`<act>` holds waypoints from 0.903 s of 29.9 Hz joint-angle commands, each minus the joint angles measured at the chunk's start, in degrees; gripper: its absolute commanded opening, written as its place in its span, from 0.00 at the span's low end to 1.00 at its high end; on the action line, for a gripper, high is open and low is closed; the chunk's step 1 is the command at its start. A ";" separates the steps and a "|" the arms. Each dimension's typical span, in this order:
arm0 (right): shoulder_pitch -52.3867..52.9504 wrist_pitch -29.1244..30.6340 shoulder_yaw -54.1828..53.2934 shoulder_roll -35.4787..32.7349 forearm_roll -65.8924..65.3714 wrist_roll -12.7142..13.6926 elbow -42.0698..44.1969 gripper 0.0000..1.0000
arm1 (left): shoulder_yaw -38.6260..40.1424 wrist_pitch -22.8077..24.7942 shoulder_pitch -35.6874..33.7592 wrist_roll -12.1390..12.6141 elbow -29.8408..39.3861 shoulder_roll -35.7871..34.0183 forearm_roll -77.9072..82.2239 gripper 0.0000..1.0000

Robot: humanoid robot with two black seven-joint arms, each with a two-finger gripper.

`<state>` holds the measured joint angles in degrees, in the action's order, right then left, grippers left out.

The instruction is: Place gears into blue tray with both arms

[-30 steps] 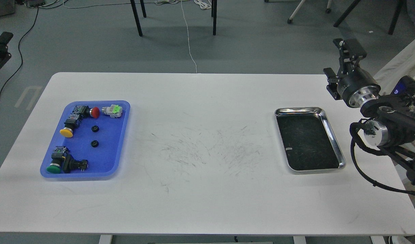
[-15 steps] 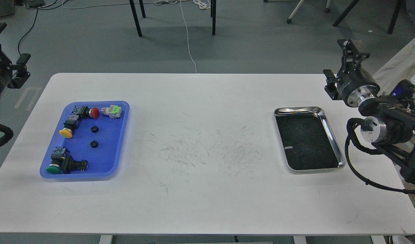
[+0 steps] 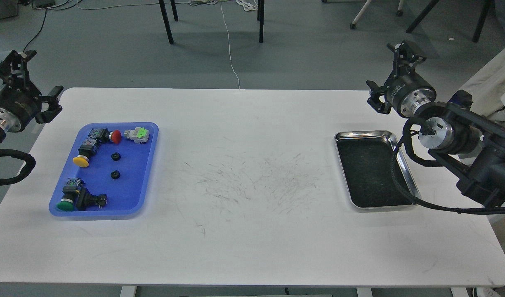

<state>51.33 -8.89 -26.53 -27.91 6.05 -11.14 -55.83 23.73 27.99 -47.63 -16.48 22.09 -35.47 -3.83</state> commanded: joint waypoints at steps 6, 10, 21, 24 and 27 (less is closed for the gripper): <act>-0.18 1.06 -2.38 1.55 0.01 -0.03 0.10 0.99 | 0.97 0.01 0.00 1.19 1.02 0.83 -0.57 0.99; -0.09 1.24 -2.30 2.07 -0.07 -0.38 0.01 0.99 | 1.14 0.01 -0.09 0.66 5.14 0.22 -0.65 0.99; -0.26 1.24 -2.30 2.25 -0.16 -0.47 0.28 0.99 | 4.47 0.01 2.10 -2.32 12.27 -1.89 -4.51 0.99; -0.44 1.24 -2.38 2.16 -0.16 -0.47 0.28 0.99 | 10.35 0.01 6.31 -3.91 13.14 -2.32 -7.68 0.99; -0.53 1.24 -2.38 2.16 -0.16 -0.47 0.37 0.99 | 14.58 0.01 9.13 -3.12 17.36 -2.94 -7.69 0.99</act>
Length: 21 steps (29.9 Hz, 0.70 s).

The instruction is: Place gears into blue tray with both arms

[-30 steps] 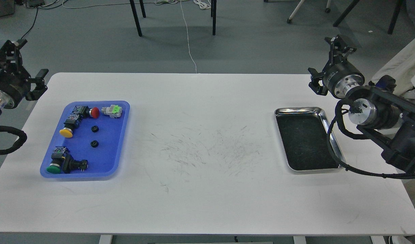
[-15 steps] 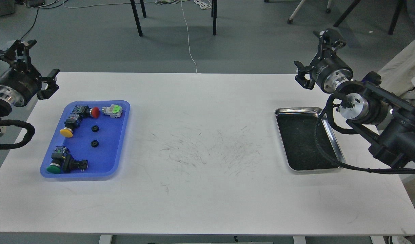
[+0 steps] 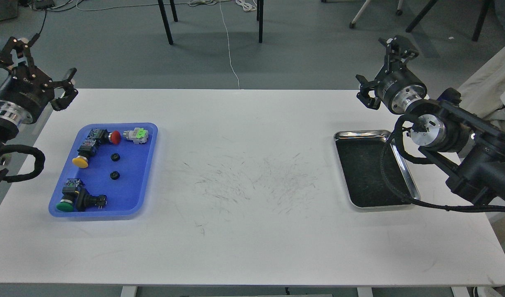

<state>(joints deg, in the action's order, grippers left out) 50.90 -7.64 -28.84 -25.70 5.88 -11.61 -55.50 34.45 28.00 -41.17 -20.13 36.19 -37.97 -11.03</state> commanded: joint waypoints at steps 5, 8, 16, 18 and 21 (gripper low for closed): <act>-0.19 0.00 0.02 -0.05 0.01 0.09 0.05 0.99 | 4.49 0.00 4.79 0.62 4.95 -1.23 -0.65 0.99; -0.27 0.00 0.02 -0.05 0.01 0.09 0.05 0.99 | 5.01 0.00 5.66 0.53 6.61 -1.67 -1.44 0.99; -0.54 0.00 -0.07 -0.05 0.01 0.09 0.05 0.99 | 7.93 -6.00 8.30 0.79 11.27 0.08 -8.66 0.99; -0.62 0.00 -0.07 -0.05 0.01 0.09 0.05 0.99 | 7.57 -10.57 8.56 1.32 11.71 0.96 -8.39 0.99; -0.89 0.00 -0.07 0.04 0.01 0.09 0.05 0.99 | 1.26 -13.23 7.61 3.16 12.24 1.23 -6.20 0.99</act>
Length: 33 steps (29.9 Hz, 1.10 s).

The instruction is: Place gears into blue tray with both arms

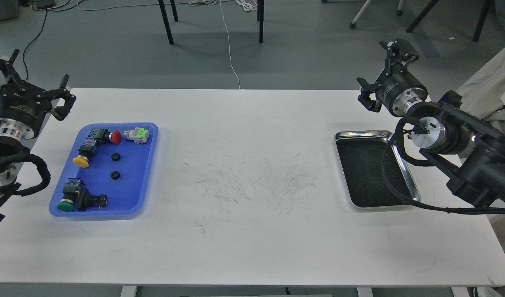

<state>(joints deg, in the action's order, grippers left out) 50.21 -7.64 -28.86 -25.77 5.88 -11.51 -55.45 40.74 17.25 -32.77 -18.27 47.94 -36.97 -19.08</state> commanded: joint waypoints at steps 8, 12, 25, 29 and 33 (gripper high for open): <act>-0.56 0.08 -0.05 0.10 0.00 -0.01 -0.01 0.99 | -17.53 -0.64 -7.03 4.55 5.85 -7.42 15.72 0.99; -0.64 0.08 -0.05 0.11 0.00 -0.01 -0.09 0.99 | -24.29 -0.38 -9.93 5.69 6.12 -8.91 21.08 0.99; -1.00 0.79 -0.05 0.11 -0.08 -0.01 -0.09 0.99 | -33.97 -1.60 -16.80 8.16 8.23 -12.87 45.08 0.99; -1.08 0.79 -0.14 0.11 -0.08 -0.09 -0.09 0.99 | -35.47 -2.22 -19.08 7.81 11.56 -14.44 46.94 0.99; -1.35 0.79 -0.05 0.63 -0.08 -0.09 -0.18 0.99 | -36.87 -5.81 -19.78 7.90 12.44 -14.98 47.82 0.99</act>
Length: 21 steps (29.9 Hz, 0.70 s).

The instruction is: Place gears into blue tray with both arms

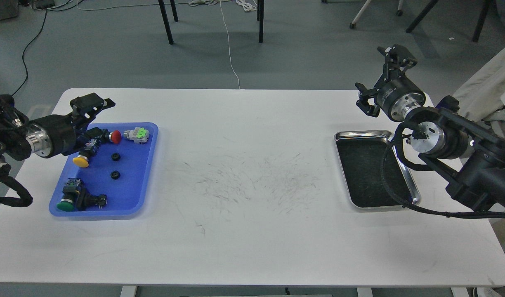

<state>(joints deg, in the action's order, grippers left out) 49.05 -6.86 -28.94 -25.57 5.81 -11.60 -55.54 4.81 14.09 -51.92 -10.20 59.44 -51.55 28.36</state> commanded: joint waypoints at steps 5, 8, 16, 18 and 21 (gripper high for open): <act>-0.53 0.00 -0.06 0.44 -0.01 -0.01 -0.19 0.99 | -0.59 -3.28 -2.48 -0.61 0.86 -1.01 -1.20 0.99; -0.80 0.00 -0.59 0.61 0.08 -0.01 -0.19 0.99 | 0.55 -3.46 -2.58 -0.61 0.86 -0.49 -8.63 0.99; -1.33 0.00 -1.91 0.61 0.08 0.17 -0.27 0.99 | 8.72 -3.11 1.81 -1.75 0.51 2.59 -34.50 0.99; -1.50 0.00 -2.00 0.53 0.08 0.17 -0.36 0.99 | 11.18 -3.37 3.22 -3.24 0.51 4.34 -35.30 0.99; -1.50 0.00 -2.00 0.26 0.08 0.26 -0.36 0.99 | 14.52 -3.89 4.27 -3.77 0.42 5.49 -38.02 0.99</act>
<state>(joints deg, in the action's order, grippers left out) 47.58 -6.85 -30.92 -25.06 5.92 -11.38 -55.90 16.43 10.76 -48.75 -13.29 59.94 -47.24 -7.25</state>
